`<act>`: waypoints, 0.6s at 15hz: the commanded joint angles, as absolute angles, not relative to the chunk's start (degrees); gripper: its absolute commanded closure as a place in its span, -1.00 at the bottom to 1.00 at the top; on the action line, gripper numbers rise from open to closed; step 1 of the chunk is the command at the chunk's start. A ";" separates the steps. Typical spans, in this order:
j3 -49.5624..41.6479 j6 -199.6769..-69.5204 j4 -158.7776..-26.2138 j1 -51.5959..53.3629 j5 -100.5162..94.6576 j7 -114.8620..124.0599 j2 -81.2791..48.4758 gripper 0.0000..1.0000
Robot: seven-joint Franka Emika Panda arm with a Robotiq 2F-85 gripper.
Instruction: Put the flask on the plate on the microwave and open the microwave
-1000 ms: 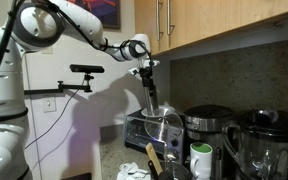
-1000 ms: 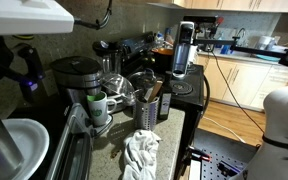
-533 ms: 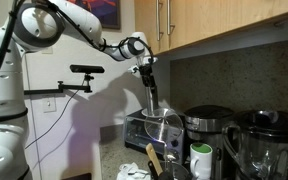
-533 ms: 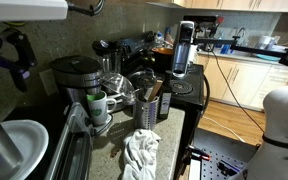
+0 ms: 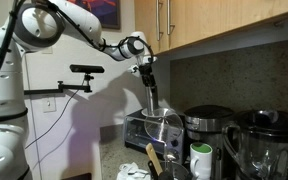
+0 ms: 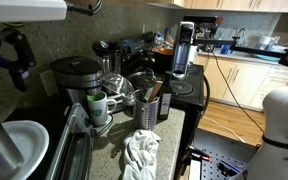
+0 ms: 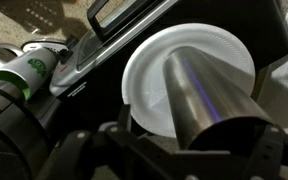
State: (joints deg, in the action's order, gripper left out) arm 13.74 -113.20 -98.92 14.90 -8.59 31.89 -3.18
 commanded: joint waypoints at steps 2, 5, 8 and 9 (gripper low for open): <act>13.89 -114.17 -98.59 15.59 -10.81 33.21 -0.14 -1.00; 14.12 -114.94 -100.90 15.85 -11.07 33.22 1.74 -1.00; 14.70 -115.55 -103.46 16.11 -11.02 33.58 3.74 -1.00; 14.93 -115.82 -104.25 16.06 -11.22 33.86 4.52 -1.00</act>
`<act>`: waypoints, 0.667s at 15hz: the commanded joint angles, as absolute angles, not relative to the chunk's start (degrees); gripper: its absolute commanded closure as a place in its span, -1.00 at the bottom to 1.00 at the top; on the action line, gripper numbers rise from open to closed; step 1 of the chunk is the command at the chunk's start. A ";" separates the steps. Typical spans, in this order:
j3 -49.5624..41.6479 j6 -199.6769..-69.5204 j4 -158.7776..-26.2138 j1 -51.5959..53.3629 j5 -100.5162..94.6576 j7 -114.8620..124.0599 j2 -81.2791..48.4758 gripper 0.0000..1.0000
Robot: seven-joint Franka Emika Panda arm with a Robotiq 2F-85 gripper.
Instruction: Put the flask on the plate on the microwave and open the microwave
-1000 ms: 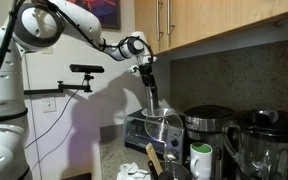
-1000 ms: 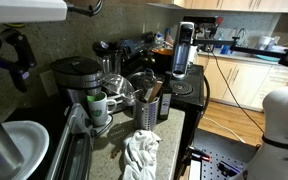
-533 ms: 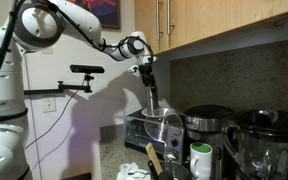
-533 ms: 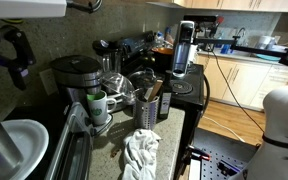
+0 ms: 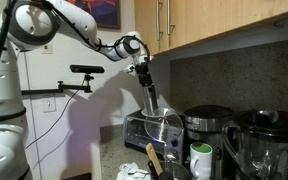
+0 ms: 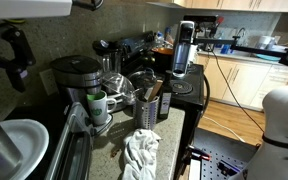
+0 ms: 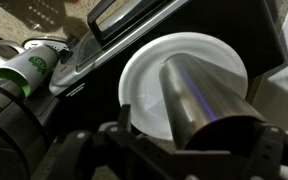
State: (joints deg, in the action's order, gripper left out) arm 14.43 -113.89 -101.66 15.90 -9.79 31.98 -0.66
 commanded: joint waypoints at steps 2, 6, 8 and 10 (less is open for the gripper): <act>15.13 -116.16 -105.26 15.90 -11.37 34.33 5.66 -1.00; 15.68 -116.62 -104.90 15.14 -13.14 35.95 7.58 -1.00; 15.99 -117.00 -104.65 14.60 -13.96 35.93 8.56 -1.00; 16.19 -117.55 -104.66 14.14 -14.59 35.87 9.29 -1.00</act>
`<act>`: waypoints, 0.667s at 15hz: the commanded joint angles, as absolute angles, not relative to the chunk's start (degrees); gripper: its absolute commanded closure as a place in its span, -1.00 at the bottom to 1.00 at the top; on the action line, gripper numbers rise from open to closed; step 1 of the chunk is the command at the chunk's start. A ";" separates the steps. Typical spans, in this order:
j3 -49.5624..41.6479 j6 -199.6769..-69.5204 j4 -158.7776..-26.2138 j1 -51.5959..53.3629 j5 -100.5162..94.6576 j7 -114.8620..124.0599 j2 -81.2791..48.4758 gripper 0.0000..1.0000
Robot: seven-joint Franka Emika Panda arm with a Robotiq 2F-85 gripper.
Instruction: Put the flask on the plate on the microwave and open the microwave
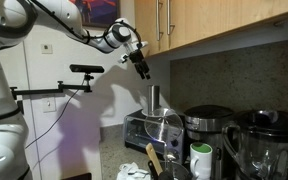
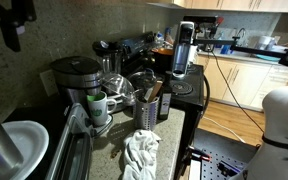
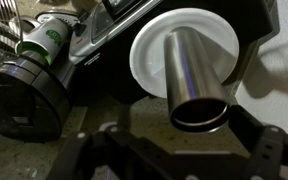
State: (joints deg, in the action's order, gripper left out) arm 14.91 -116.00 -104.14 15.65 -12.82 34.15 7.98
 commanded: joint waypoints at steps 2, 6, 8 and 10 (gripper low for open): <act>16.26 -117.46 -104.18 13.82 -14.52 35.33 9.71 -1.00; 15.93 -110.73 -100.80 13.42 -12.32 32.44 10.25 -1.00; 15.61 -103.84 -98.61 13.16 -10.94 31.05 10.50 -1.00; 15.15 -95.87 -96.91 12.41 -10.05 30.46 10.78 -1.00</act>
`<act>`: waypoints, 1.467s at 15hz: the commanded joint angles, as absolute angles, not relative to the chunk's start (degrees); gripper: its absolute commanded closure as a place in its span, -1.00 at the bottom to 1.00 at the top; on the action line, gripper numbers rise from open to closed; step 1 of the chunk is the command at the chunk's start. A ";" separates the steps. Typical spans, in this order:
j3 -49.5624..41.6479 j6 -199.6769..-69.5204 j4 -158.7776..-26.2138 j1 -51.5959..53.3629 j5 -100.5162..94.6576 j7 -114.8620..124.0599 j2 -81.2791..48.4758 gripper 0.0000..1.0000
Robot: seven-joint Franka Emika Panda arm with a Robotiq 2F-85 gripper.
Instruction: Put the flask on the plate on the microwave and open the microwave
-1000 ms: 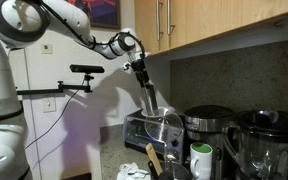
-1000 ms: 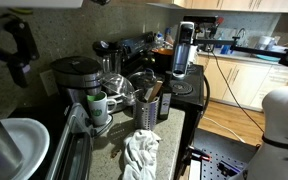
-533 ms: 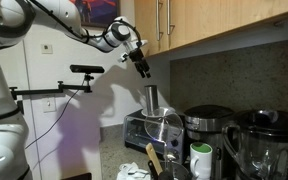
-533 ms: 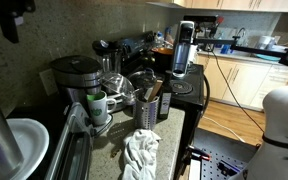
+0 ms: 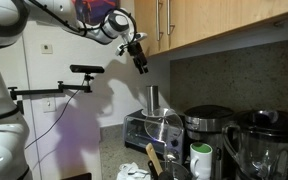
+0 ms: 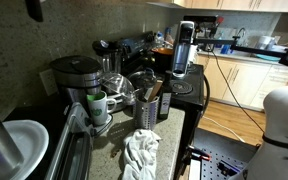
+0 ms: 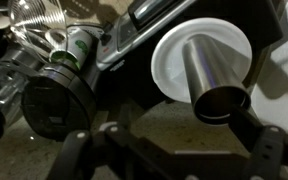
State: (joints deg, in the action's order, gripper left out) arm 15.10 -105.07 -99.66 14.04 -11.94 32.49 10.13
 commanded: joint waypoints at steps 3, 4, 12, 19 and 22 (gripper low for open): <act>14.33 -88.89 -97.50 11.17 -8.82 30.23 11.72 -1.00; 13.96 -87.82 -98.94 10.82 -7.61 30.33 11.95 -1.00; 11.51 -99.62 -118.16 8.87 -1.21 30.70 12.56 -1.00; 11.60 -107.81 -127.39 8.60 0.11 31.22 12.01 -1.00; 11.85 -112.99 -129.33 8.65 -0.09 31.87 11.87 -1.00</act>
State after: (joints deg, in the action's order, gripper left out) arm 11.46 -108.41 -126.73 8.91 -1.25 31.62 10.65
